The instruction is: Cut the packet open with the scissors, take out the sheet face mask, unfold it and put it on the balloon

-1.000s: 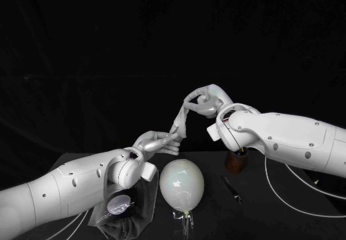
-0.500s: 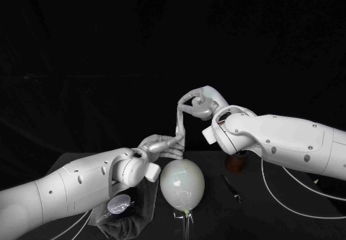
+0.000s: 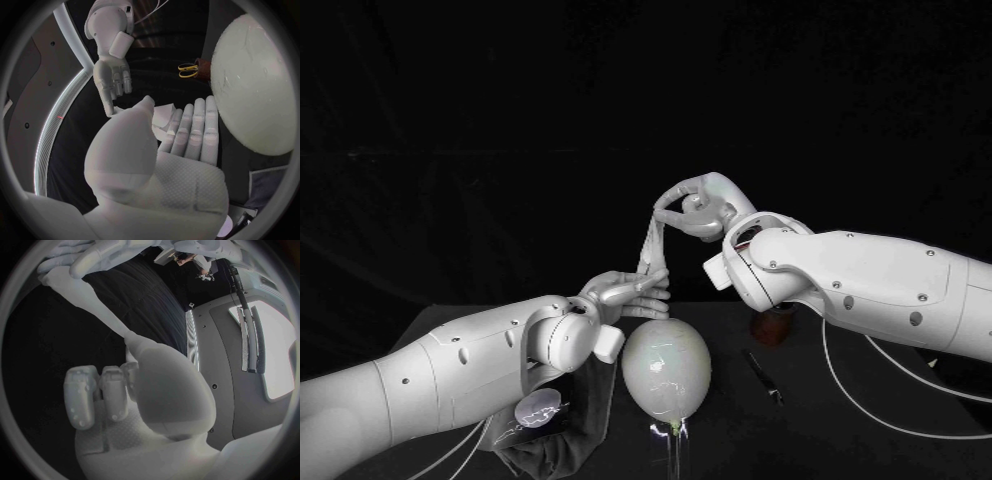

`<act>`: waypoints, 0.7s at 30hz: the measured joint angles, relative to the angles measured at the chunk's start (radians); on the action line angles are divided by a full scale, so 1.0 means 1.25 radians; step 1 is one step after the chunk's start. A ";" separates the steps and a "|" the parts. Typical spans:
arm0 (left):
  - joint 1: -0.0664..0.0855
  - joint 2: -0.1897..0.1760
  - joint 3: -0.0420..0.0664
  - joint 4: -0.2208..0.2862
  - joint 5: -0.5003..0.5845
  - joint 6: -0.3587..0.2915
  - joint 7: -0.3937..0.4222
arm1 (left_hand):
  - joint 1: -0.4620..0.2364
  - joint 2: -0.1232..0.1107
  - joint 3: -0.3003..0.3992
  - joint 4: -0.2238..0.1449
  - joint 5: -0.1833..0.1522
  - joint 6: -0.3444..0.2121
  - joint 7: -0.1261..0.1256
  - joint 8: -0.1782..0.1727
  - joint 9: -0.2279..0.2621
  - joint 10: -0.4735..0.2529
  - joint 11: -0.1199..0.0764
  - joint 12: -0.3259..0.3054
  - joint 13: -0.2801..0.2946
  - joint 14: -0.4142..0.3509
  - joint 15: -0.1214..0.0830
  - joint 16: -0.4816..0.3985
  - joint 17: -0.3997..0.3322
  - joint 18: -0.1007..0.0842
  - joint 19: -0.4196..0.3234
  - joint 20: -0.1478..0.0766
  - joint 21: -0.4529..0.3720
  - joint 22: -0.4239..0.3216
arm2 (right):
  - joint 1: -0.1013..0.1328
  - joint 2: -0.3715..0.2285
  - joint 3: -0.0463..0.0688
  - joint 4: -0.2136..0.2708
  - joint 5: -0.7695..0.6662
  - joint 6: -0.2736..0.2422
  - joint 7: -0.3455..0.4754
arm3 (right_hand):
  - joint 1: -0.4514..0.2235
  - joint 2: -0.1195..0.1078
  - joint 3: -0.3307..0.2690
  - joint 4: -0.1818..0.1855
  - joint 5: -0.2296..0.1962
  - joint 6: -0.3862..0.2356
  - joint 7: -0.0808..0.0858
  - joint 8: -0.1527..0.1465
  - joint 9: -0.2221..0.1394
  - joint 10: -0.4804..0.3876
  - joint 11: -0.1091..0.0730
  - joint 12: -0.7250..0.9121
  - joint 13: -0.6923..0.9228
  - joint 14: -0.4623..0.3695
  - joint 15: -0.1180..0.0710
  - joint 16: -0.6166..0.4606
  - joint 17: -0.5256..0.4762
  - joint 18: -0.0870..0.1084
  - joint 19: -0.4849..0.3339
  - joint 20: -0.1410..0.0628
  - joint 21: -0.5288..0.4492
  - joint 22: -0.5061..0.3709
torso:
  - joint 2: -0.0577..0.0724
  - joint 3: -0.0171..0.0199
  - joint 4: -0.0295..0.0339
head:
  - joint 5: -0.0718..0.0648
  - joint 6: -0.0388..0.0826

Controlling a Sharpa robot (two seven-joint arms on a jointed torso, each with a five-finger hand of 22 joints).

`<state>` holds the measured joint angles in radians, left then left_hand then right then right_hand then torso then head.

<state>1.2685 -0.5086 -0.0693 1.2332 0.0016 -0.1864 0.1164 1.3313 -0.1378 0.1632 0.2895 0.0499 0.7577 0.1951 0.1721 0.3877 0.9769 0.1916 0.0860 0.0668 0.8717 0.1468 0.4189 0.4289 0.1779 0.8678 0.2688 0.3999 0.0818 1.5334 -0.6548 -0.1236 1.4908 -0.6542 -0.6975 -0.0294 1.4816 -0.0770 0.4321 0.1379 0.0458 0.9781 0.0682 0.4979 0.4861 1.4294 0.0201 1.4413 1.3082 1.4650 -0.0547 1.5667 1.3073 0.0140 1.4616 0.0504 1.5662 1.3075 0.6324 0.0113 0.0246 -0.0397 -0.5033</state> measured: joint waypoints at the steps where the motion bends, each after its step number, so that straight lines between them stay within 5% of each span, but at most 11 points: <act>1: 0.000 0.000 0.000 0.000 0.006 0.002 0.004 | 0.007 0.003 -0.004 0.000 0.000 0.004 0.000 0.003 0.000 0.000 0.000 0.003 0.000 0.000 0.000 0.002 0.000 0.000 -0.002 0.002 -0.003 -0.002 | 0.000 0.000 0.000 0.000 0.000 0.000 0.000 | 0.000 0.000 0.000 0.000 0.000 0.000 0.000 0.000 0.000 0.000 0.000 0.000 0.000 0.000 0.000 0.000 0.000 0.000 0.000 0.000 0.000 0.000 | 0.000 0.0000 0.0000 | 0.000 0.000; 11: -0.001 -0.002 0.000 0.004 0.045 0.015 0.055 | 0.111 0.041 0.007 -0.015 0.000 0.054 -0.040 0.029 0.000 0.032 -0.018 0.037 0.006 -0.019 -0.007 0.031 0.004 -0.001 -0.008 0.008 -0.017 -0.007 | 0.000 -0.001 0.000 -0.008 0.000 -0.001 0.000 | 0.000 0.000 0.004 -0.004 0.000 -0.001 0.001 -0.001 0.000 0.000 0.000 0.000 0.000 0.000 0.000 -0.002 0.000 0.000 0.002 -0.002 -0.001 0.000 | 0.000 0.0000 -0.0004 | -0.001 0.000; 21: -0.001 -0.008 0.000 0.006 0.065 0.013 0.092 | 0.171 0.059 0.020 -0.025 0.000 0.115 -0.048 0.055 -0.001 0.070 -0.032 0.079 0.019 -0.012 -0.016 0.074 0.022 -0.001 -0.008 0.008 -0.020 -0.007 | 0.000 -0.001 0.000 -0.018 0.001 -0.001 0.000 | 0.000 0.000 0.004 -0.004 -0.002 -0.001 0.001 -0.002 0.000 0.000 0.000 0.000 0.000 0.000 0.000 0.001 0.001 0.000 0.002 -0.002 -0.001 0.001 | 0.000 0.0007 -0.0002 | -0.002 -0.001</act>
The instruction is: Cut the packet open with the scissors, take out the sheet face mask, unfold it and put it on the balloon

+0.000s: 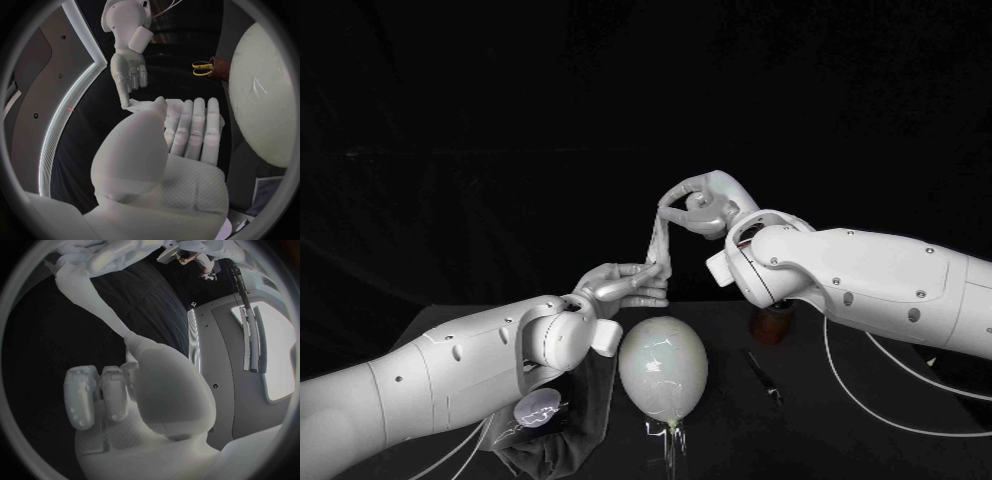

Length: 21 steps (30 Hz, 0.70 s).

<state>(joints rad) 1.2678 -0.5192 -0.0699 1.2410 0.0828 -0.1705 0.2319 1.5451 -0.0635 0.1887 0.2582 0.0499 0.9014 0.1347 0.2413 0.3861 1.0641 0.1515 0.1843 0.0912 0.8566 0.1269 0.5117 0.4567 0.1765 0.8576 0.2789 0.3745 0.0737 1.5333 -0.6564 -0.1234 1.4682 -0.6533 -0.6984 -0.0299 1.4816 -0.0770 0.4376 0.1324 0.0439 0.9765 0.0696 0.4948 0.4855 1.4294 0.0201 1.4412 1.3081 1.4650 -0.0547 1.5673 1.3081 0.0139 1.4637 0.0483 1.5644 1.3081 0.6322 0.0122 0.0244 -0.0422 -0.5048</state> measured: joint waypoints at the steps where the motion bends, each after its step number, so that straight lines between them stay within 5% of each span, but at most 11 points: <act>1: 0.000 0.000 0.000 0.000 0.002 -0.001 0.004 | 0.006 0.004 0.004 0.002 0.000 0.011 -0.002 0.005 0.000 0.003 -0.003 0.006 0.002 -0.002 -0.002 0.007 0.003 0.000 0.000 0.000 0.000 0.000 | 0.000 -0.001 0.000 -0.001 0.000 0.000 0.000 | 0.000 0.000 0.000 0.000 0.000 0.000 0.000 0.000 0.000 0.000 0.000 0.000 0.000 0.000 0.000 0.000 0.000 0.000 0.000 0.000 0.000 0.000 | 0.000 -0.0001 0.0000 | 0.000 0.000; 7: 0.000 0.002 0.000 -0.001 0.012 -0.010 0.020 | 0.031 0.017 0.015 -0.005 0.000 0.054 -0.012 0.024 0.004 0.030 -0.018 0.044 0.019 -0.003 -0.012 0.040 0.019 0.000 0.004 -0.004 0.000 0.000 | 0.000 -0.007 0.000 0.001 0.001 0.001 -0.001 | 0.000 0.000 0.000 0.000 0.000 0.002 -0.002 0.003 0.000 0.000 0.000 -0.001 0.000 0.000 0.000 0.000 0.000 0.000 0.000 0.000 0.000 0.000 | 0.000 -0.0005 -0.0002 | 0.001 -0.001; 15: 0.000 0.007 0.000 -0.006 0.019 -0.034 0.028 | 0.067 0.021 0.026 -0.043 -0.001 0.113 -0.016 0.057 0.013 0.072 -0.055 0.111 0.053 0.025 -0.046 0.103 0.045 -0.006 0.043 -0.026 0.027 0.017 | 0.000 -0.013 0.000 0.007 0.001 0.002 -0.001 | 0.000 0.000 0.000 0.000 0.000 0.004 -0.001 0.003 0.001 0.000 0.000 -0.001 0.000 0.000 0.000 -0.001 -0.001 0.000 0.000 0.000 0.000 0.000 | 0.000 -0.0005 -0.0007 | 0.003 -0.002; 21: 0.000 0.006 0.000 -0.005 0.017 -0.057 0.029 | 0.070 0.024 0.036 -0.057 -0.003 0.115 -0.013 0.067 0.013 0.076 -0.058 0.139 0.068 0.029 -0.050 0.127 0.053 -0.006 0.047 -0.033 0.046 0.030 | 0.000 -0.015 0.000 0.000 0.002 0.004 -0.002 | -0.001 -0.001 0.000 0.000 0.000 0.004 0.000 0.002 0.001 0.000 0.000 -0.001 0.000 0.000 0.000 -0.001 -0.001 0.000 0.000 0.000 0.002 -0.001 | 0.000 -0.0003 -0.0007 | 0.003 -0.003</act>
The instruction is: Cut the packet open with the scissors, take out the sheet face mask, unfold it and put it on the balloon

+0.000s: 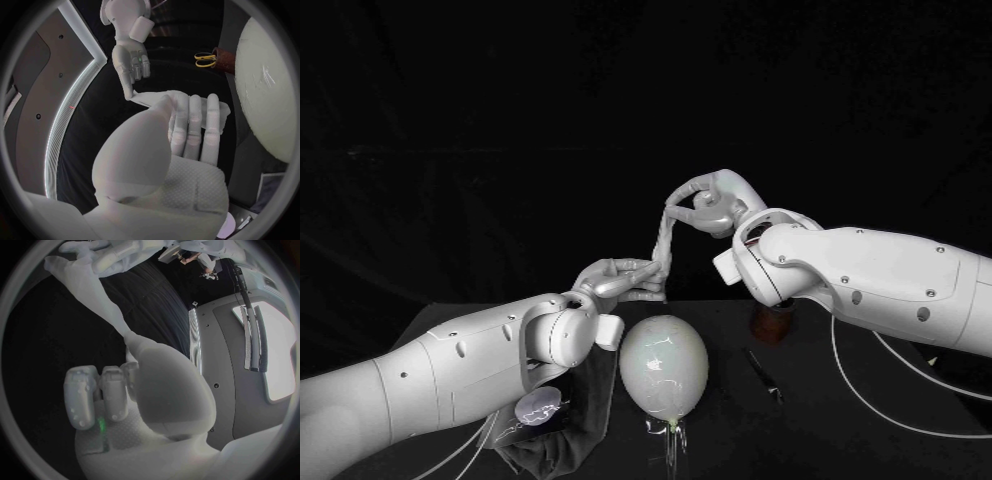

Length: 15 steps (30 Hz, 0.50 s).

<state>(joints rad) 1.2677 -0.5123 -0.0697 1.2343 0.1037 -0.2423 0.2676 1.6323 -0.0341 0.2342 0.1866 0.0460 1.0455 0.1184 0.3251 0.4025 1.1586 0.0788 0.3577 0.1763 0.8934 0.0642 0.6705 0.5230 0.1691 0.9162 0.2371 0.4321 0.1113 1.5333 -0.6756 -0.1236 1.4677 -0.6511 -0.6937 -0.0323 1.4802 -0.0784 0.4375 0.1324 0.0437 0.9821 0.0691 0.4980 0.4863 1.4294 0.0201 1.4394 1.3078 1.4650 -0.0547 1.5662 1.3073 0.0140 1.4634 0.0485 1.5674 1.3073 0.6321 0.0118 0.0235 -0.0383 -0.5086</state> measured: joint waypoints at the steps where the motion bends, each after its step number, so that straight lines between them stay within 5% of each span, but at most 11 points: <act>1: 0.000 -0.001 0.000 0.001 -0.001 -0.004 0.000 | 0.000 0.000 0.003 -0.003 0.000 0.000 0.000 0.002 0.000 0.000 0.000 0.006 0.004 -0.004 -0.002 0.004 0.002 0.000 -0.007 -0.003 0.003 0.002 | 0.000 -0.001 0.000 -0.002 0.000 0.001 0.000 | 0.000 0.000 0.000 0.000 0.000 0.000 0.000 0.000 0.000 0.000 0.000 0.000 0.000 0.000 0.000 0.000 0.000 0.000 0.000 0.000 0.000 0.000 | 0.000 0.0001 0.0001 | 0.000 0.000; 5: 0.000 -0.009 0.000 0.004 -0.008 -0.021 0.000 | -0.001 0.001 0.016 -0.005 -0.002 -0.006 -0.004 0.011 0.000 -0.036 0.002 0.043 0.026 -0.069 0.008 0.030 0.019 0.000 -0.057 0.007 0.004 0.006 | 0.000 -0.007 -0.002 -0.010 0.000 0.007 -0.002 | 0.000 0.000 0.002 -0.002 0.000 0.000 0.000 0.000 0.000 0.000 0.000 0.000 0.000 0.000 0.000 -0.001 0.000 0.000 0.000 0.000 0.000 0.000 | 0.000 0.0001 0.0005 | -0.001 0.000; 10: 0.000 -0.024 0.002 0.013 -0.023 -0.041 0.000 | -0.022 -0.003 0.040 -0.022 0.013 -0.008 -0.004 0.016 0.000 -0.126 0.022 0.131 0.087 -0.164 0.029 0.106 0.069 -0.018 -0.103 0.012 0.004 0.013 | 0.000 -0.020 -0.008 -0.025 -0.002 0.025 -0.007 | 0.000 0.000 0.004 -0.001 -0.001 0.000 0.000 -0.001 0.000 0.000 0.000 0.000 0.000 0.000 0.000 0.001 0.000 0.000 -0.001 0.001 0.000 0.000 | 0.000 0.0000 0.0007 | -0.004 0.001; 15: 0.002 -0.040 0.008 0.023 -0.042 -0.056 0.000 | -0.051 -0.013 0.085 -0.037 0.004 -0.014 -0.007 0.027 0.000 -0.226 0.024 0.305 0.193 -0.228 0.027 0.228 0.122 -0.019 -0.123 0.012 0.048 0.043 | -0.005 -0.033 -0.013 -0.034 -0.007 0.055 -0.013 | 0.000 0.000 0.005 0.000 0.002 0.000 0.000 0.000 0.000 0.000 0.000 0.000 0.000 0.000 0.000 0.001 0.001 0.000 -0.001 0.001 0.000 0.001 | 0.000 0.0002 0.0008 | -0.004 0.000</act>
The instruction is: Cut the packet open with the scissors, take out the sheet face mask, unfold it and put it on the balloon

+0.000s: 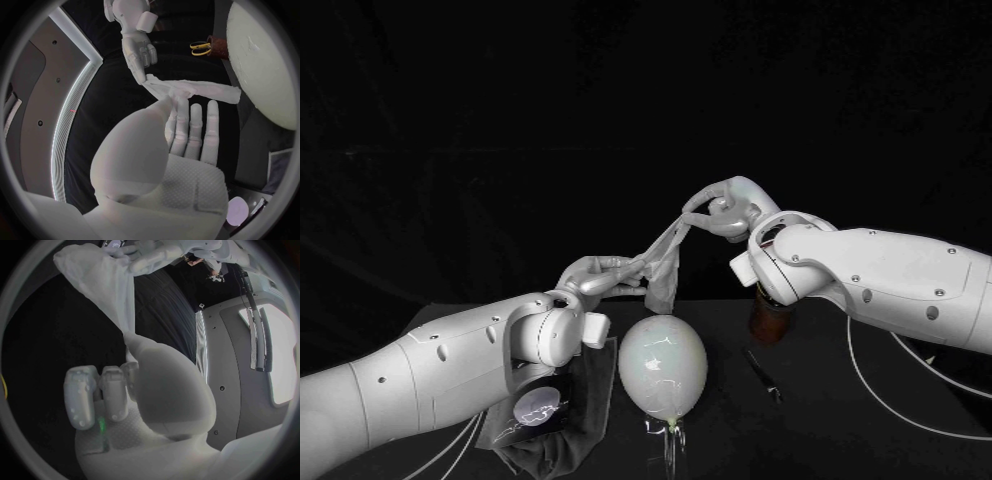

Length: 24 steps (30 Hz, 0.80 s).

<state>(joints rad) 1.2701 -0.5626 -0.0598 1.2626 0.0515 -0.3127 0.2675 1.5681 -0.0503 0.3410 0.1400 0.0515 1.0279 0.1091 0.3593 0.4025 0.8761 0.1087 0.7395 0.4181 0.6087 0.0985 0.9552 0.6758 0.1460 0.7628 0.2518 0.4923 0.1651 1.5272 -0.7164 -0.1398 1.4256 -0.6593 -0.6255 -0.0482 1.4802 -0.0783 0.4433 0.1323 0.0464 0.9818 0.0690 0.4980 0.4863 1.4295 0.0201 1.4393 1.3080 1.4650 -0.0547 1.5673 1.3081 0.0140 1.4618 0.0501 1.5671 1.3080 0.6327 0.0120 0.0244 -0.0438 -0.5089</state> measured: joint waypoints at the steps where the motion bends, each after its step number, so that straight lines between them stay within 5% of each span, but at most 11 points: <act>1: 0.001 -0.003 0.000 0.002 -0.004 -0.003 0.000 | 0.000 0.000 0.001 0.000 0.000 0.000 0.000 0.000 0.000 -0.003 -0.001 0.010 0.004 0.000 0.000 0.006 0.001 0.000 0.000 0.000 0.005 0.003 | -0.001 -0.002 0.000 -0.001 -0.001 0.006 -0.001 | 0.000 0.000 0.000 0.000 0.000 0.000 0.000 0.001 0.000 0.000 0.000 0.000 0.000 0.000 0.000 0.000 0.000 0.000 0.000 0.000 0.000 0.000 | 0.000 0.0002 0.0000 | 0.000 0.000; 9: 0.027 -0.022 0.004 0.010 -0.058 -0.012 -0.003 | -0.034 -0.023 0.070 -0.021 -0.002 -0.001 0.001 0.005 0.000 -0.022 -0.011 0.099 0.033 0.006 -0.012 0.073 -0.003 0.000 -0.012 -0.014 0.095 0.063 | -0.010 -0.020 -0.004 -0.007 -0.014 0.046 -0.006 | 0.000 0.000 0.000 0.000 0.000 -0.001 0.001 0.003 0.000 0.000 0.000 0.000 0.000 0.000 0.000 0.000 0.000 0.000 0.000 0.000 -0.001 0.000 | -0.001 0.0006 -0.0002 | 0.001 -0.001; 24: 0.077 -0.006 0.004 -0.042 -0.228 -0.004 -0.028 | -0.067 -0.041 0.121 -0.041 -0.004 -0.003 0.003 0.012 0.002 -0.032 -0.012 0.127 0.022 -0.003 -0.014 0.100 -0.029 0.000 -0.059 -0.018 0.165 0.115 | -0.015 -0.038 -0.005 0.007 -0.059 0.081 -0.009 | 0.000 0.000 0.001 -0.001 0.000 -0.001 0.001 0.002 0.000 0.000 0.000 0.000 0.000 0.000 0.000 -0.001 -0.001 0.000 0.000 0.000 -0.002 -0.001 | -0.001 0.0006 -0.0008 | 0.002 0.002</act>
<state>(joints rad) 1.3670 -0.5702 -0.0543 1.2096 -0.2335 -0.3176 0.2321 1.4847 -0.1021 0.4925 0.0891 0.0460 1.0236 0.1134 0.3742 0.4048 0.8362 0.0932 0.8984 0.4461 0.6056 0.0806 1.0804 0.6396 0.1458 0.6895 0.2290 0.6981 0.3090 1.5084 -0.7635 -0.1463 1.4349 -0.7329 -0.5246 -0.0592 1.4802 -0.0784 0.4449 0.1305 0.0462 0.9800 0.0700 0.5008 0.4862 1.4295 0.0201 1.4393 1.3073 1.4649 -0.0546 1.5656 1.3073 0.0140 1.4616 0.0503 1.5645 1.3073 0.6316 0.0128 0.0235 -0.0408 -0.5062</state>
